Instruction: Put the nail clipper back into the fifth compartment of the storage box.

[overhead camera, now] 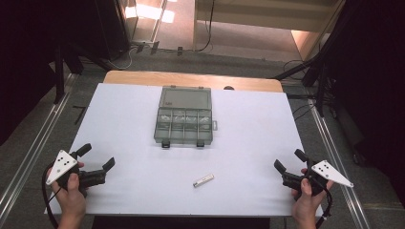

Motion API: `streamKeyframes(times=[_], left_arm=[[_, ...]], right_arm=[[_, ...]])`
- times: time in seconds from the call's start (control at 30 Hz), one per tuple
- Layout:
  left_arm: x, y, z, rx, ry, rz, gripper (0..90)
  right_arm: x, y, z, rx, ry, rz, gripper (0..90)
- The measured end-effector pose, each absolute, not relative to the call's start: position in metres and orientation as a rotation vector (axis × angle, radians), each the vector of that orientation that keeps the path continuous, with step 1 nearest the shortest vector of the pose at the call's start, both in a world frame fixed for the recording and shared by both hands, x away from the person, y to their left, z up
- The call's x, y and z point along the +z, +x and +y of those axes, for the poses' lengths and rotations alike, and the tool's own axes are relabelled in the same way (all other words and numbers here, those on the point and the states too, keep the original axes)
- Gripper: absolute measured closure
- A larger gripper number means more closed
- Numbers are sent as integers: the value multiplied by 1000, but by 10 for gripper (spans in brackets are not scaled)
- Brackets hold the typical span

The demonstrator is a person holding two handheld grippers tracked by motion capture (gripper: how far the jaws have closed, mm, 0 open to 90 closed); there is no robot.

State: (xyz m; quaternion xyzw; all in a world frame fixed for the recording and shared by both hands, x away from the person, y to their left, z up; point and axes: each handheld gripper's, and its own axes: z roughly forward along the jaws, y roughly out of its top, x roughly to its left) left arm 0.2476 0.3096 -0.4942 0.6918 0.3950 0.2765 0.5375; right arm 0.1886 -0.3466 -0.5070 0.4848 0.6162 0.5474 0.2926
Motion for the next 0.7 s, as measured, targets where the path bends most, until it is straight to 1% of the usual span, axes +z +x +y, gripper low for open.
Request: streamKeyframes(times=[0.23, 0.4, 0.43, 0.53, 0.57, 0.63, 0.67, 0.7], left_arm=[[-494, 247, 309, 662, 1650, 941, 4], [-495, 249, 307, 664, 1660, 942, 4], [-495, 249, 307, 663, 1657, 944, 4], [-495, 249, 307, 663, 1661, 946, 4], [-495, 249, 307, 662, 1659, 949, 4], [-495, 249, 307, 661, 1658, 950, 4], [-495, 249, 307, 660, 1659, 948, 4], [-495, 249, 307, 660, 1658, 949, 4]], right_arm=[[-498, 187, -337, 1463, 1262, 1664, 59], [-488, 185, -324, 1471, 1212, 1723, 100], [-484, 186, -317, 1473, 1193, 1755, 131], [-481, 187, -311, 1487, 1166, 1791, 139], [-478, 189, -304, 1505, 1138, 1825, 165], [-476, 189, -301, 1508, 1134, 1841, 175], [-474, 190, -297, 1506, 1128, 1857, 191], [-470, 192, -290, 1505, 1121, 1886, 233]])
